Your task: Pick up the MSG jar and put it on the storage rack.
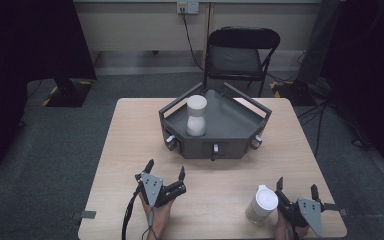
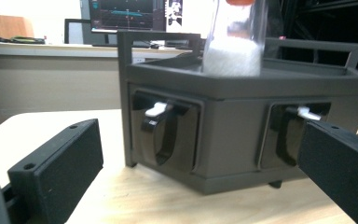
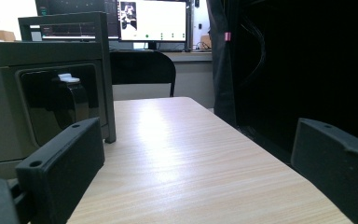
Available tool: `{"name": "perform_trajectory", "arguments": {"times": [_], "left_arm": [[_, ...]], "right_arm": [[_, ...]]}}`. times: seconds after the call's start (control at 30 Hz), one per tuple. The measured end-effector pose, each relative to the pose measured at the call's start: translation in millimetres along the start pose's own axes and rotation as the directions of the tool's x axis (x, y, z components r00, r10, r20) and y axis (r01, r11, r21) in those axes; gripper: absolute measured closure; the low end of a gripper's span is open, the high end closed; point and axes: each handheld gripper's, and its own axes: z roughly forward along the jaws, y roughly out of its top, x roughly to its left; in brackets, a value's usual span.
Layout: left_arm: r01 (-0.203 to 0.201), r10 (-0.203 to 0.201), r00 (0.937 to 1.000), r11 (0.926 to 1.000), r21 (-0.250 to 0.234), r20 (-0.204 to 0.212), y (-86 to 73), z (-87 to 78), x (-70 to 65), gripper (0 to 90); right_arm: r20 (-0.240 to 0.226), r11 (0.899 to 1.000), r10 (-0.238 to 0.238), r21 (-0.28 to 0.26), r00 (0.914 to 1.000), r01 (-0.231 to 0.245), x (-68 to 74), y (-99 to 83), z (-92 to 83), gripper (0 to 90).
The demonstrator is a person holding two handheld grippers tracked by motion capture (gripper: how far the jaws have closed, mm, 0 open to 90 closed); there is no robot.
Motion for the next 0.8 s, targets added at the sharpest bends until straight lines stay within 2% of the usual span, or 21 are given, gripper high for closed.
{"name": "perform_trajectory", "arguments": {"times": [0.13,0.2,0.33,0.6,0.67,0.73,0.8], "left_arm": [[0.004,-0.003,0.9997,1.0000,0.005,-0.024,-5.6,-3.6,3.1,0.0],[0.018,-0.018,0.9992,0.9998,0.003,-0.036,-10.3,-5.8,5.1,0.0],[0.002,-0.002,0.9989,1.0000,0.000,-0.048,-16.6,-9.5,6.4,0.0],[-0.005,0.004,0.9986,1.0000,-0.007,-0.054,-24.8,-13.8,8.9,0.0],[0.004,-0.004,0.9991,1.0000,-0.005,-0.042,-26.1,-14.5,10.8,0.0],[-0.007,0.007,0.9987,0.9999,-0.011,-0.051,-29.1,-15.0,9.7,0.0],[0.005,-0.005,0.9987,1.0000,-0.001,-0.050,-29.5,-14.7,11.0,0.0]], "right_arm": [[0.000,1.000,0.000,0.000,1.0000,0.000,0.0,0.0,0.0,1.0],[0.001,1.000,0.000,0.000,1.0000,0.000,0.2,0.0,0.0,1.0],[0.002,1.000,0.000,0.000,1.0000,0.000,0.5,0.0,0.0,1.0],[0.003,1.000,0.000,0.000,1.0000,0.000,0.6,0.1,0.0,1.0],[0.004,1.000,-0.001,0.000,1.0000,0.001,0.7,0.0,0.0,1.0],[0.003,1.000,-0.001,0.000,1.0000,0.001,0.7,0.0,0.0,1.0],[0.003,1.000,-0.001,0.000,1.0000,0.001,0.6,0.0,0.0,1.0]]}}
